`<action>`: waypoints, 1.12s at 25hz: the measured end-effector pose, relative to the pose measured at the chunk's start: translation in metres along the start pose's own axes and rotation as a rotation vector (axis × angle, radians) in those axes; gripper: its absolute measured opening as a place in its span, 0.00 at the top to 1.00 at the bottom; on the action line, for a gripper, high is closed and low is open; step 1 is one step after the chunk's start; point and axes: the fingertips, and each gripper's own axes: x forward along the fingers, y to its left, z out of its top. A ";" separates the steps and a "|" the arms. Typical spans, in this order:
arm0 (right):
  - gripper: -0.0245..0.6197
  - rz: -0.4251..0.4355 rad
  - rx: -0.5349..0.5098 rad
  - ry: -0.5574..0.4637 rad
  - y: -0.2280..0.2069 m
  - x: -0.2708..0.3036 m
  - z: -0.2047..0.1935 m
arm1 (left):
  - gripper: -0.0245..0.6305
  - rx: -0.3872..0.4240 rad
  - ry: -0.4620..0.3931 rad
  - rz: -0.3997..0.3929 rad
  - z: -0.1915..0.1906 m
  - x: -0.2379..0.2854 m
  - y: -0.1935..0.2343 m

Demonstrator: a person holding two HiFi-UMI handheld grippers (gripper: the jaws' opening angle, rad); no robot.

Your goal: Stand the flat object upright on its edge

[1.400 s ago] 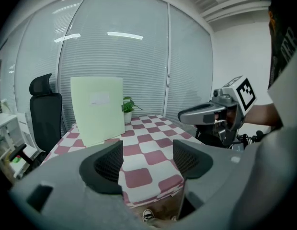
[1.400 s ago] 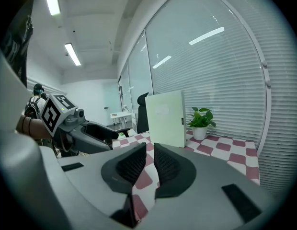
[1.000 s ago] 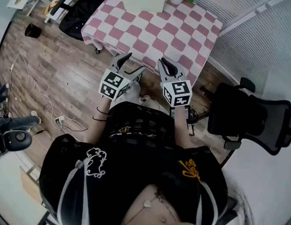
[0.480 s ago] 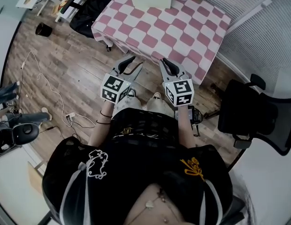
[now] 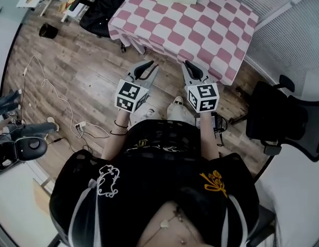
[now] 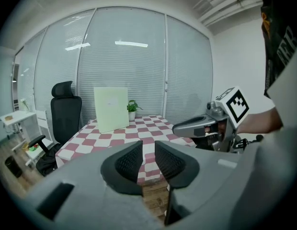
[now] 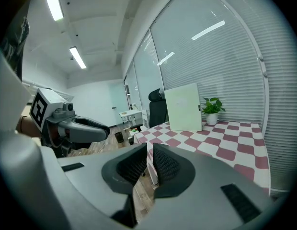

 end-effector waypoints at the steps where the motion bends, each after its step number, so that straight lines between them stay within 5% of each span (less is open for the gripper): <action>1: 0.90 -0.005 0.013 -0.002 0.008 0.000 -0.002 | 0.83 0.005 0.001 -0.003 -0.004 -0.009 0.003; 14: 0.90 -0.067 0.046 -0.021 0.109 -0.018 -0.024 | 0.88 0.037 -0.008 -0.082 -0.044 -0.097 0.007; 28: 0.91 -0.101 0.001 -0.031 0.153 -0.036 -0.032 | 0.88 0.054 -0.036 -0.134 -0.057 -0.136 -0.011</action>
